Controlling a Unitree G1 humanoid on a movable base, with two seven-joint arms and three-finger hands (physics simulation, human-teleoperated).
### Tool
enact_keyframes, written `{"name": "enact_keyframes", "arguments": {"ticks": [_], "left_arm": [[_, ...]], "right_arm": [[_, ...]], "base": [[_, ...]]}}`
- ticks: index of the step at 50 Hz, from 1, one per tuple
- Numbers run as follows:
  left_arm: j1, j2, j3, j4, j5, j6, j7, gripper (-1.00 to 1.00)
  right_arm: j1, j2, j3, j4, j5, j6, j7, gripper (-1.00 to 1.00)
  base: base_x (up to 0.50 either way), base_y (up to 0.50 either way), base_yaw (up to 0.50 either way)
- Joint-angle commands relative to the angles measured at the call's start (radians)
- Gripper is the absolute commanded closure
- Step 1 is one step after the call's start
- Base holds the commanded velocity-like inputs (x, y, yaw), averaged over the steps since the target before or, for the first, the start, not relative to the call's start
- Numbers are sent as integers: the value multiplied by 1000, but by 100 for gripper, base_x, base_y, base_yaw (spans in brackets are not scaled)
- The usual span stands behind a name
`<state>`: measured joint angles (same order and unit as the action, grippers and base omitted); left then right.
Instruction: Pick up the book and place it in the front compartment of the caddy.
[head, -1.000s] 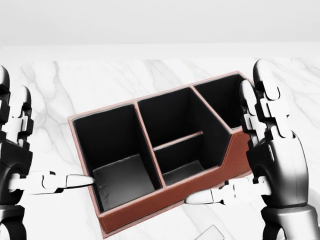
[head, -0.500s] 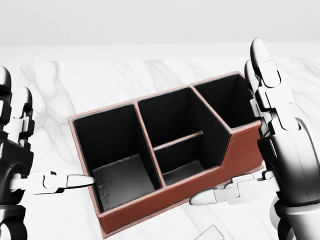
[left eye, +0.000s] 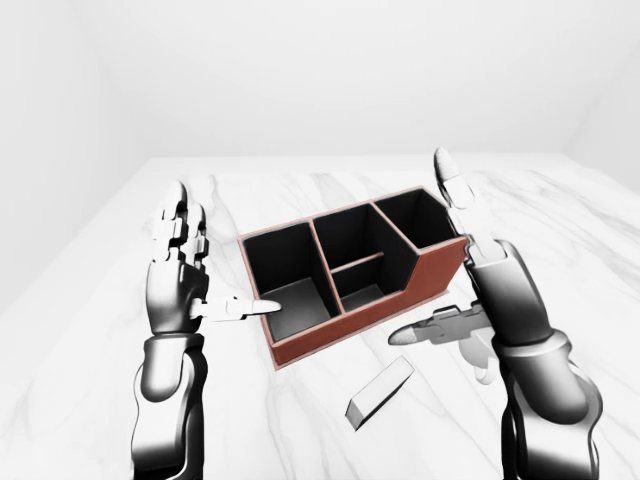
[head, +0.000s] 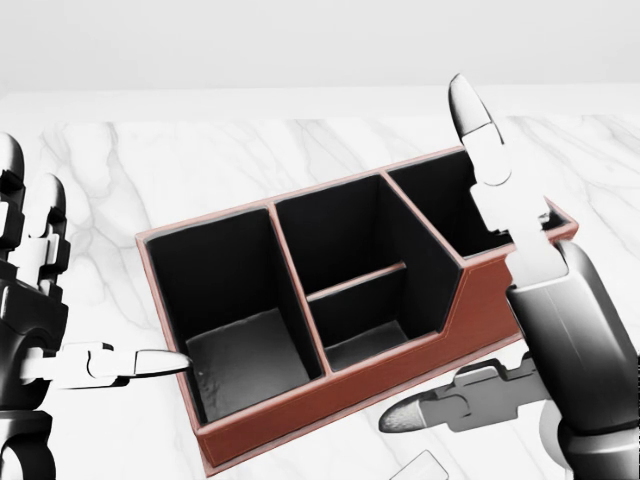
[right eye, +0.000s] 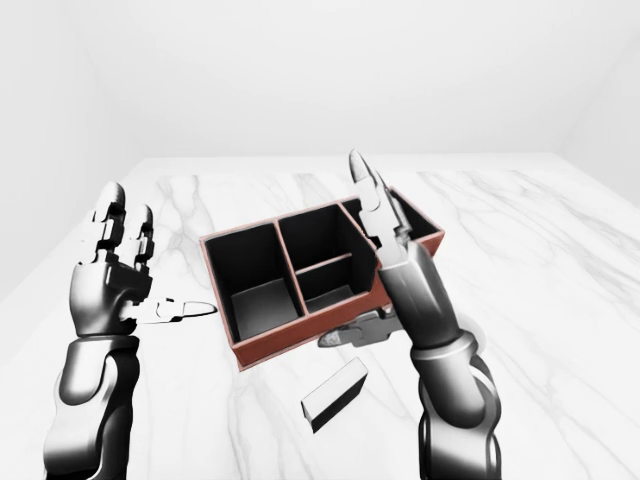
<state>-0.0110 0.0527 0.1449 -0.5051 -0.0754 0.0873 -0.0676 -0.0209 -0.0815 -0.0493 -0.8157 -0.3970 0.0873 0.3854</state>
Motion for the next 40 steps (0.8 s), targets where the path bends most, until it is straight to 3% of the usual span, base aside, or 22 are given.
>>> {"name": "enact_keyframes", "arguments": {"ticks": [1, 40], "left_arm": [[-1, 1, 3, -9, -2, 0, 1, -100], [-4, 2, 5, -7, -2, 0, 2, -100]], "right_arm": [[24, 8, 16, -21, -125, 0, 49, -100], [128, 41, 37, -82, -339, 0, 157, -100]], "base": [[0, 0, 0], [0, 0, 0]]}}
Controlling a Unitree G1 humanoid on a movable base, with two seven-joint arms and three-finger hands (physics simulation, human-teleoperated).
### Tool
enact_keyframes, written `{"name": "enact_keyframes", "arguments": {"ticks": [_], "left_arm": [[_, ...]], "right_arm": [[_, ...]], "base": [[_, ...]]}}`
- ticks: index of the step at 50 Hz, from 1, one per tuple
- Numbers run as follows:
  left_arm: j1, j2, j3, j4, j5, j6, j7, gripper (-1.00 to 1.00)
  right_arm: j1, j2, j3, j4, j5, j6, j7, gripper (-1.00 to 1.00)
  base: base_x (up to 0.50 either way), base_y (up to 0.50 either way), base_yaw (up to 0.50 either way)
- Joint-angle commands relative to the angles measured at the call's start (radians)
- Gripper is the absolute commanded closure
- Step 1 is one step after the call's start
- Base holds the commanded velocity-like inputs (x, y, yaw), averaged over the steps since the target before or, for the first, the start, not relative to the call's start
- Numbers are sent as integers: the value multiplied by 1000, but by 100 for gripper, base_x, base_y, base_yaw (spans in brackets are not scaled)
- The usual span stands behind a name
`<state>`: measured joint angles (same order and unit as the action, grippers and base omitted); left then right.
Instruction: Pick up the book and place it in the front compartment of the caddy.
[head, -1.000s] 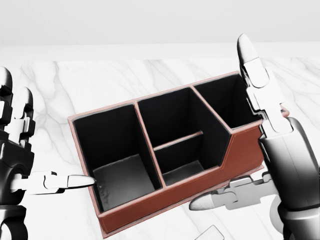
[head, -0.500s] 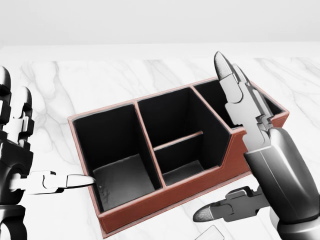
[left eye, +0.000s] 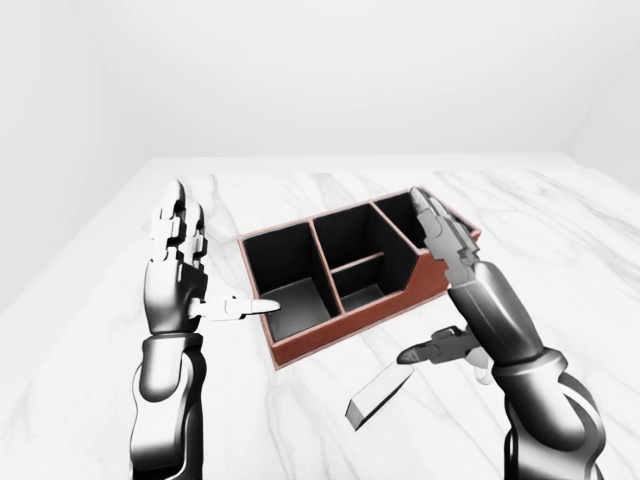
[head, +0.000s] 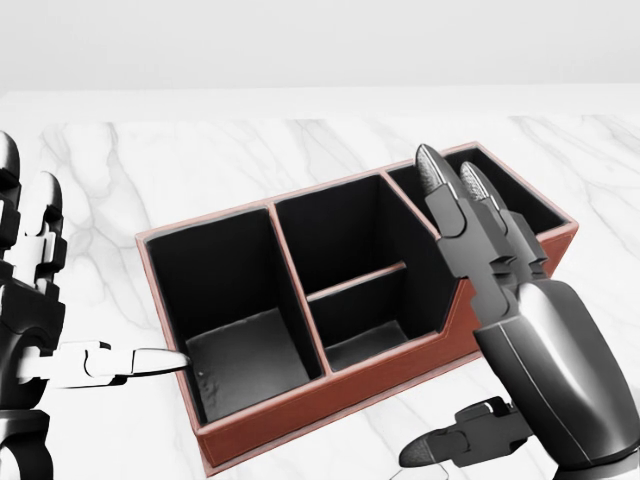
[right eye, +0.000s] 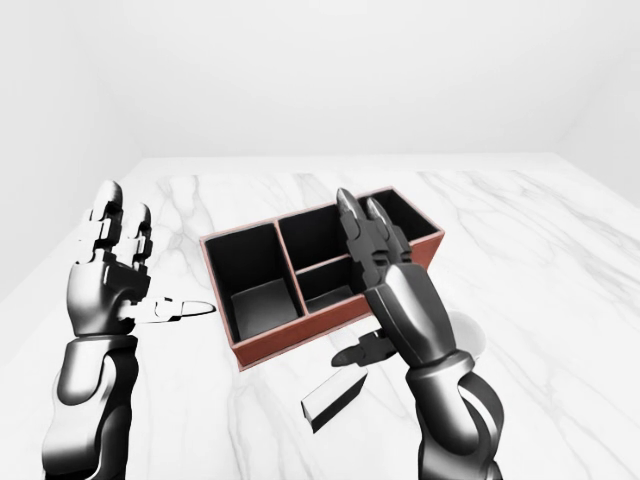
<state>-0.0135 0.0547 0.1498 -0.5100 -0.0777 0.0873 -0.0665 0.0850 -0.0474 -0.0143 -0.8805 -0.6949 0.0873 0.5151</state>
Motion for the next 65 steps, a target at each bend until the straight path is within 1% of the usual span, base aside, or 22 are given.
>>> {"name": "enact_keyframes", "arguments": {"ticks": [1, 16, 28, 41, 45, 48, 52, 55, 61, 65], "left_arm": [[-1, 0, 0, -2, 0, 0, 1, -100], [0, 0, -2, 6, 2, 0, 0, -100], [5, -3, -7, 3, 6, 0, -2, -100], [5, -3, -9, 14, 9, 0, -3, -100], [4, -3, -7, 7, 8, 0, -2, -100], [5, -3, -8, 10, 9, 0, -2, -100], [4, -3, -8, 13, 8, 0, -2, -100], [4, -3, -8, 8, 8, 0, -2, -100], [5, -4, -10, 10, 10, 0, -2, -100], [3, -3, -8, 14, 9, 0, -2, -100]], "right_arm": [[25, 8, 2, -18, -42, 0, 28, -100], [80, 10, -20, -10, -71, 0, 49, -100], [183, 23, 19, -4, -114, 0, 31, -100], [203, 29, 23, -37, -127, 0, 48, -100], [212, 30, 29, -35, -131, -10, 45, -100], [224, 29, 36, -18, -134, -29, 31, -100], [239, 29, 50, -14, -144, -42, 21, -100], [250, 24, 54, 0, -148, -60, 8, -100], [261, 19, 63, 25, -156, -85, -11, -100], [270, 19, 76, 30, -164, -94, -20, -100]], "base": [[0, 0, 0], [0, 0, 0], [0, 0, 0], [0, 0, 0], [0, 0, 0], [0, 0, 0], [0, 0, 0], [0, 0, 0], [0, 0, 0], [0, 0, 0]]}}
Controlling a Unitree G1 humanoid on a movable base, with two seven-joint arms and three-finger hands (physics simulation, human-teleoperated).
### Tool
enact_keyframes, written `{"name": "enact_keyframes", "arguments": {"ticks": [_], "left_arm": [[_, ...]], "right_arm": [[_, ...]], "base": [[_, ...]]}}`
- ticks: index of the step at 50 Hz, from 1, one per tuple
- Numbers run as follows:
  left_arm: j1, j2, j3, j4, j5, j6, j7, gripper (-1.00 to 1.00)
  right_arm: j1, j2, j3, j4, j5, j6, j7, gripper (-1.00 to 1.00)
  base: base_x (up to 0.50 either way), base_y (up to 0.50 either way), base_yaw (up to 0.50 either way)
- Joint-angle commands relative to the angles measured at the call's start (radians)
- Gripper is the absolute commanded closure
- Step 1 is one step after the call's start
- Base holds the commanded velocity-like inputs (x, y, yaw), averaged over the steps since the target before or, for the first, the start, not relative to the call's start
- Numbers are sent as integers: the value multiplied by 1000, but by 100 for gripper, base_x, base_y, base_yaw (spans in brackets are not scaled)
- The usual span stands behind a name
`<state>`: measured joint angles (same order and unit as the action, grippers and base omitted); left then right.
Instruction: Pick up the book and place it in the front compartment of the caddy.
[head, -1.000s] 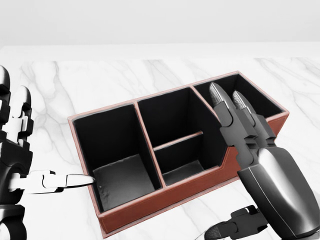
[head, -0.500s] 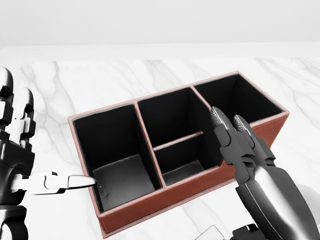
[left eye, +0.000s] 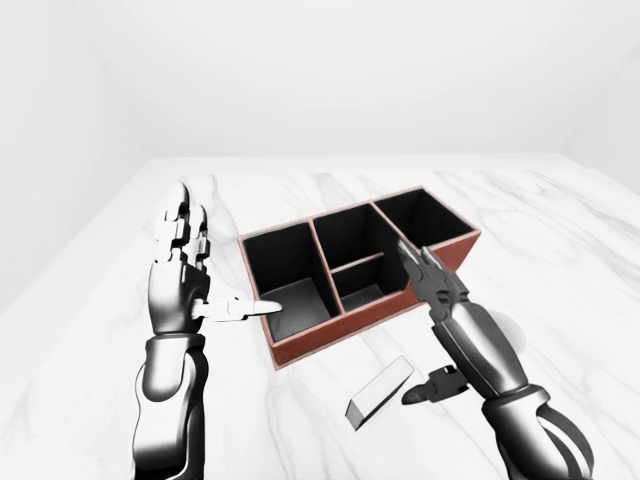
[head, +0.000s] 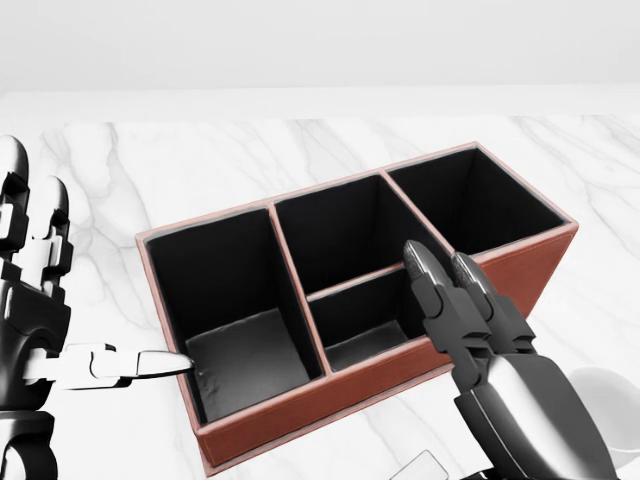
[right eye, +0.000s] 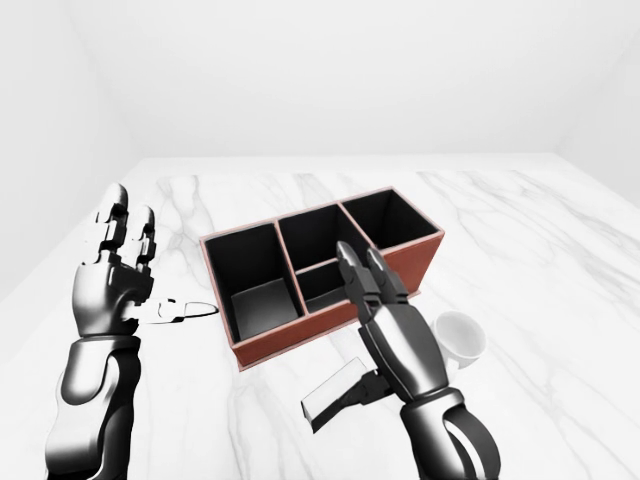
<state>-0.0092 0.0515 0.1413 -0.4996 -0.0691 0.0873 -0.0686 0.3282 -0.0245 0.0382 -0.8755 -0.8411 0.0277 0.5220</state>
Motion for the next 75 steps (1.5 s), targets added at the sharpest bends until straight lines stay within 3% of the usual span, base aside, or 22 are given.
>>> {"name": "enact_keyframes", "arguments": {"ticks": [1, 17, 75], "left_arm": [[-1, 0, 1, 5, 0, 0, -1, -100], [3, -1, -1, -1, 1, 0, -1, -100], [2, -1, -1, 3, 2, 0, -1, -100]], "right_arm": [[30, -5, 27, 25, -20, -36, -28, -100], [65, -20, 67, 67, -37, -70, -83, -100], [109, -75, 155, 233, -78, -115, -238, -100]], "base": [[0, 0, 0], [0, 0, 0], [0, 0, 0]]}}
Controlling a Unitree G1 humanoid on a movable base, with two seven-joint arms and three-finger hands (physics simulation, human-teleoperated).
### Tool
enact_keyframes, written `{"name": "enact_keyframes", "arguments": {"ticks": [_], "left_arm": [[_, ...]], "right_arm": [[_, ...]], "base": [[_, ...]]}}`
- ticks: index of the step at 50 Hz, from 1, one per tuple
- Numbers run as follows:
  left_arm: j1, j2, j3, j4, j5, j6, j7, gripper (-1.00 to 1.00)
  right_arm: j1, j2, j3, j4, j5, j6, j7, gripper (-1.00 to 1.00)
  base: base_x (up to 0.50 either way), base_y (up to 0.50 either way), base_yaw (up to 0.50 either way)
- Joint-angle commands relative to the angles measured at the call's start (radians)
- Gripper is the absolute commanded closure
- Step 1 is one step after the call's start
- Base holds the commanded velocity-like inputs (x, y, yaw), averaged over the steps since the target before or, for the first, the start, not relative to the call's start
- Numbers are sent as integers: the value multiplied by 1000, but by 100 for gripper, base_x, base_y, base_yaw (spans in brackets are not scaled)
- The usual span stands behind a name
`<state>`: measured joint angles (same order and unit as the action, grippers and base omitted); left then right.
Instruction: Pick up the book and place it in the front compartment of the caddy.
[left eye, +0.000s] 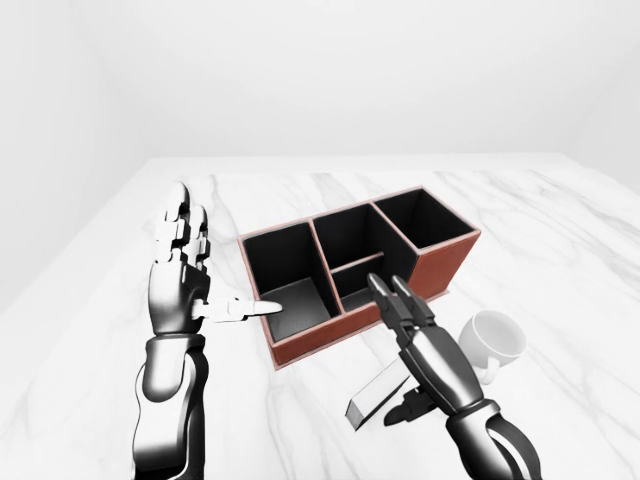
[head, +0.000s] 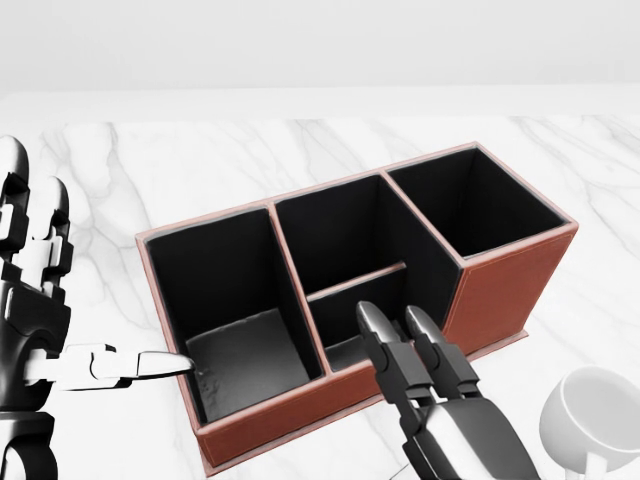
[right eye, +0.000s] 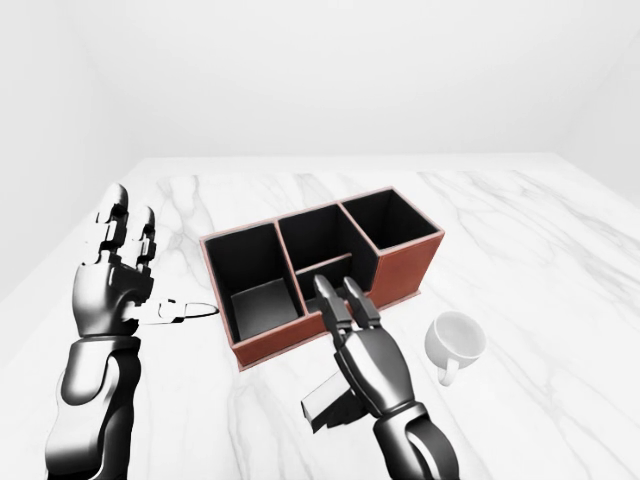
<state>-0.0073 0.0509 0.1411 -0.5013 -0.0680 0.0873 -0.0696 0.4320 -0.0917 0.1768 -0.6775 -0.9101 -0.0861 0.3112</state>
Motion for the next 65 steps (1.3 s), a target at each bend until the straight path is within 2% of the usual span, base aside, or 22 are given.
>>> {"name": "enact_keyframes", "arguments": {"ticks": [1, 25, 65], "left_arm": [[1, 0, -1, 1, 1, 0, 1, -100], [-2, 1, 1, -2, -1, 0, 1, -100], [4, -2, -4, 4, 4, 0, -2, -100]], "right_arm": [[6, -8, 19, 39, -11, -1, -31, -100], [6, -37, 53, 154, -36, -1, -112, -100], [-32, -29, 30, 261, -46, -1, -142, -100]], "base": [[0, 0, 0], [0, 0, 0], [0, 0, 0]]}}
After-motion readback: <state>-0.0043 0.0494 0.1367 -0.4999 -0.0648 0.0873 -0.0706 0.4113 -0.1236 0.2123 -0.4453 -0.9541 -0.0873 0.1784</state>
